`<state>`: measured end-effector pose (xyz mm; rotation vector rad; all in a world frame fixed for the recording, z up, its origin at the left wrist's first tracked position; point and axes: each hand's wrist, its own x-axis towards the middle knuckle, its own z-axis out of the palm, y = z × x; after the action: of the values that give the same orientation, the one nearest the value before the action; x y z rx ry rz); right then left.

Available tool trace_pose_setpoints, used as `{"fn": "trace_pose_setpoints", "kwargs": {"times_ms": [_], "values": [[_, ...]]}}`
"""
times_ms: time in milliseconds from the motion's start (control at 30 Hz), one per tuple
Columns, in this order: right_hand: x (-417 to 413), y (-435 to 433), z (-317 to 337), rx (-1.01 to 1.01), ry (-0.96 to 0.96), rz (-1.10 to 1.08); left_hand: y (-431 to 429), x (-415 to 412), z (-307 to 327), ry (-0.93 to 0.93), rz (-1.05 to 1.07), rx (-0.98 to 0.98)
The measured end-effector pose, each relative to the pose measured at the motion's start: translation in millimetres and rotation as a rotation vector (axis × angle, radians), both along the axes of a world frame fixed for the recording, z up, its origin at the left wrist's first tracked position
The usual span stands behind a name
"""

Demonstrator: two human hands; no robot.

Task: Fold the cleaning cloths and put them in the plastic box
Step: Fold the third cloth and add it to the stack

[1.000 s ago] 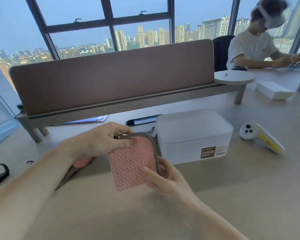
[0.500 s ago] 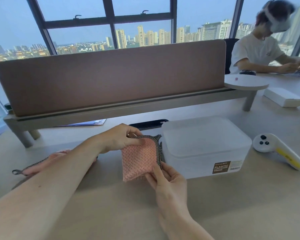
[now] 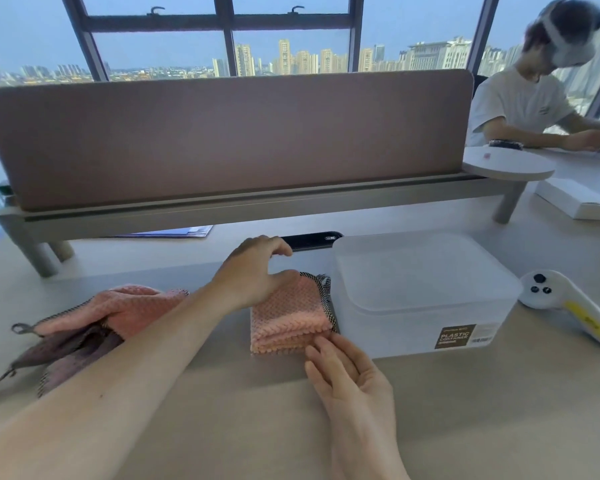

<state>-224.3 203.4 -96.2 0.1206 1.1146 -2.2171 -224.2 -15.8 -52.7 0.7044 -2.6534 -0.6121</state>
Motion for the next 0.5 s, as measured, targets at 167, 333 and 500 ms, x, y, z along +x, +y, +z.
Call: {"fn": "trace_pose_setpoints", "kwargs": {"times_ms": [167,333,500], "values": [[0,12,-2,0.068,0.141,0.05,63,18,-20,-0.26,-0.122,-0.197],[7,19,-6,0.105,0.253,0.082,77,31,-23,-0.29,-0.145,-0.234],[12,36,4,0.171,0.37,0.12,26,116,15,0.077,0.12,-0.051]]}}
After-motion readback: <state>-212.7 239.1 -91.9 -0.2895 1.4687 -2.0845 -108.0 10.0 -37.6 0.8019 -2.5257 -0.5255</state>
